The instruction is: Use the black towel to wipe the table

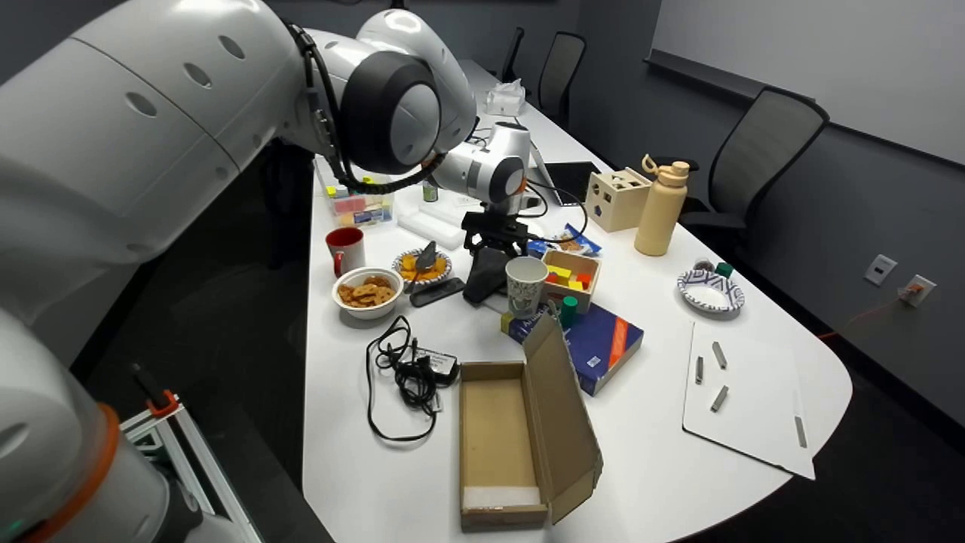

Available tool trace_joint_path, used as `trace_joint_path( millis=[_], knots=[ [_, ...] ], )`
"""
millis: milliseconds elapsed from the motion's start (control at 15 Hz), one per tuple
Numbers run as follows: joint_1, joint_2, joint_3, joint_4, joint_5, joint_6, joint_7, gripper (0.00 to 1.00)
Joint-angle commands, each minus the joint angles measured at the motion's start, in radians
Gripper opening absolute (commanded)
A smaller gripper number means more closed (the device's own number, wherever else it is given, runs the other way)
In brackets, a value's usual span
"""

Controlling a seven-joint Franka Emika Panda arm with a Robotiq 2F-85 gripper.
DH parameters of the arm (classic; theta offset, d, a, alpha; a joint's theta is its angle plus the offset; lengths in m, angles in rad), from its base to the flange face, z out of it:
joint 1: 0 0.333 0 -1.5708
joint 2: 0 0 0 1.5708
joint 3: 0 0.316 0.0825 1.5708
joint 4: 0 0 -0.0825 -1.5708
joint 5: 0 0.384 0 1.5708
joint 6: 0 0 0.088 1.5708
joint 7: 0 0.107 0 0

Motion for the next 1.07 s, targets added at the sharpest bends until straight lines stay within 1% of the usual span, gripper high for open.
trace_joint_path(
  millis=[0, 200, 467, 533, 600, 667, 733, 800, 867, 1000],
  knots=[
    [0.006, 0.077, -0.002, 0.097, -0.016, -0.025, -0.001, 1.0],
    [0.01, 0.116, -0.012, 0.137, -0.023, -0.025, 0.003, 1.0],
    [0.013, 0.156, -0.008, 0.186, -0.024, -0.03, -0.002, 1.0],
    [0.014, 0.163, -0.008, 0.194, -0.025, -0.033, -0.003, 0.75],
    [0.016, 0.169, -0.008, 0.203, -0.026, -0.036, -0.005, 0.73],
    [0.018, 0.173, -0.008, 0.21, -0.029, -0.037, -0.007, 0.66],
    [0.019, 0.173, -0.008, 0.215, -0.033, -0.039, -0.008, 0.56],
    [0.019, 0.171, -0.008, 0.218, -0.035, -0.044, -0.008, 0.49],
    [0.02, 0.169, -0.007, 0.218, -0.037, -0.047, -0.009, 0.4],
    [0.024, 0.162, -0.01, 0.215, -0.042, -0.054, -0.012, 0.27]
  ],
)
